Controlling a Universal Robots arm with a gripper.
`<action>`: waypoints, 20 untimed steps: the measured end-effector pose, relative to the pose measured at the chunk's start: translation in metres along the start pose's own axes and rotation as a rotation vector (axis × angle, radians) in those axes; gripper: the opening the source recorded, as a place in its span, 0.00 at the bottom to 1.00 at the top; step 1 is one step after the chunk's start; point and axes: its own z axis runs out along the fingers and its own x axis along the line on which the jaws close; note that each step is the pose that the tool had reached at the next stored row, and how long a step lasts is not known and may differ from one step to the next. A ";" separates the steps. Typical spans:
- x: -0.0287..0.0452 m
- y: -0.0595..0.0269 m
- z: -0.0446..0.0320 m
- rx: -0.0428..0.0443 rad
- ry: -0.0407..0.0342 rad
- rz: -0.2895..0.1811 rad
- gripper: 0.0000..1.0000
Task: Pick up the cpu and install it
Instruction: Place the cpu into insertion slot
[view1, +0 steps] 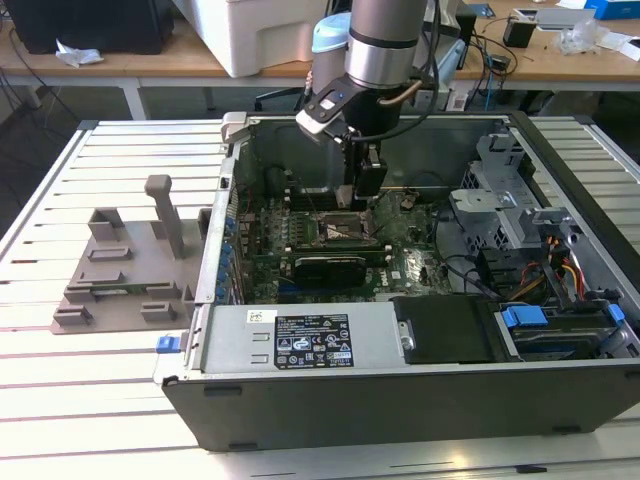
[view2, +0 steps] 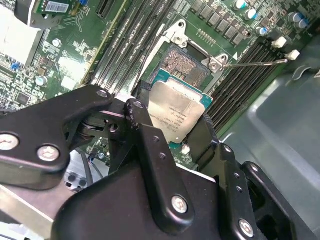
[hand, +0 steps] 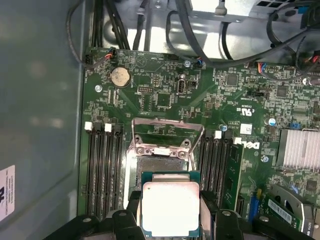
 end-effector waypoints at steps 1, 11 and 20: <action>0.0000 0.0002 0.0000 0.0002 0.0005 0.007 0.55; -0.0002 0.0032 -0.0002 0.0027 0.0070 0.112 0.55; -0.0003 0.0046 -0.0003 0.0048 0.0125 0.202 0.55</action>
